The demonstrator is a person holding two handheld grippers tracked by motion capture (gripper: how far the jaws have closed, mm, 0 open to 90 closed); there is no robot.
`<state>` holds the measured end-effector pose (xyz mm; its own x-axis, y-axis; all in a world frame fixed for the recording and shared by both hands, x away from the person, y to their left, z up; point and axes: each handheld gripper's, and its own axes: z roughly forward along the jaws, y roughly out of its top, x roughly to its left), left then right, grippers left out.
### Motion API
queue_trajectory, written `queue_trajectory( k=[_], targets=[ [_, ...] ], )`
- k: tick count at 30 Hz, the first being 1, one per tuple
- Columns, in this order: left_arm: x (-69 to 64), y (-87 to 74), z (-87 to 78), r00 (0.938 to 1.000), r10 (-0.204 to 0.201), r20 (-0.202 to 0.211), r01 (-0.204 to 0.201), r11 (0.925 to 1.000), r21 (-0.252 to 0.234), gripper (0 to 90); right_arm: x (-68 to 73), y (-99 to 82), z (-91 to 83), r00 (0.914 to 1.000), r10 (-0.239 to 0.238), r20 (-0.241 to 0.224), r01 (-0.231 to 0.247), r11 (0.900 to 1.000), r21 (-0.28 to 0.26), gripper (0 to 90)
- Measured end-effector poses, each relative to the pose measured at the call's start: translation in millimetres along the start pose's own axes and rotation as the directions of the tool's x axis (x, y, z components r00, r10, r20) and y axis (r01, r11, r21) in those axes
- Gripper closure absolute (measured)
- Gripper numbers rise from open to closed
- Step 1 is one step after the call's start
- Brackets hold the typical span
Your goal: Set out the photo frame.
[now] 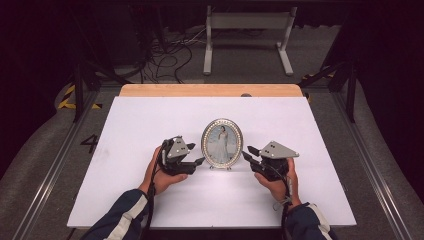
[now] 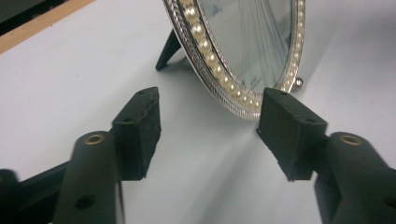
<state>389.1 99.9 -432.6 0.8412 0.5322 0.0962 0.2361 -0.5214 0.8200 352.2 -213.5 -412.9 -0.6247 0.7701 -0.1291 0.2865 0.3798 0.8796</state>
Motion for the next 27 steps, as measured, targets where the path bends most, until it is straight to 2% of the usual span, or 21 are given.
queue_trajectory(
  k=[5,8,12,15,19,21,24,27],
  targets=[
    [-4.5,-4.2,-8.3,0.9992,0.037,-0.014,-0.037,0.9993,-0.002,34.1,-1.2,-2.9,-8.8,0.9994,-0.035,0.005,0.035,0.9994,0.006,63.7],
    [-3.8,-7.9,-14.5,0.9997,0.018,-0.016,-0.018,0.9998,-0.010,31.4,-2.2,-5.3,-13.5,0.9986,-0.051,0.011,0.051,0.9986,0.016,56.9],
    [0.0,-16.3,-21.8,0.9996,-0.014,-0.025,0.014,0.9999,0.007,25.9,-5.2,-10.3,-17.3,0.9990,-0.042,0.017,0.041,0.9986,0.034,46.8],
    [3.2,-24.1,-28.5,0.9989,-0.021,-0.042,0.022,0.9996,0.015,21.5,-8.5,-13.9,-21.2,0.9994,-0.032,0.013,0.032,0.9986,0.043,40.6],
    [6.0,-32.8,-36.0,0.9981,-0.024,-0.057,0.026,0.9991,0.033,17.7,-11.8,-18.8,-25.2,1.0000,-0.003,0.004,0.003,0.9990,0.045,34.0],
    [7.0,-37.9,-40.5,0.9973,-0.024,-0.069,0.026,0.9989,0.039,15.5,-12.7,-21.5,-26.5,1.0000,-0.003,0.000,0.003,0.9989,0.047,31.0],
    [6.7,-44.3,-46.7,0.9973,-0.018,-0.071,0.021,0.9989,0.043,13.8,-13.4,-25.7,-28.2,0.9998,-0.002,0.019,0.001,0.9983,0.059,24.7],
    [5.5,-49.9,-52.7,0.9973,-0.009,-0.072,0.013,0.9985,0.054,12.5,-14.6,-30.1,-30.2,0.9997,-0.004,0.024,0.002,0.9977,0.067,23.2]
  ],
)
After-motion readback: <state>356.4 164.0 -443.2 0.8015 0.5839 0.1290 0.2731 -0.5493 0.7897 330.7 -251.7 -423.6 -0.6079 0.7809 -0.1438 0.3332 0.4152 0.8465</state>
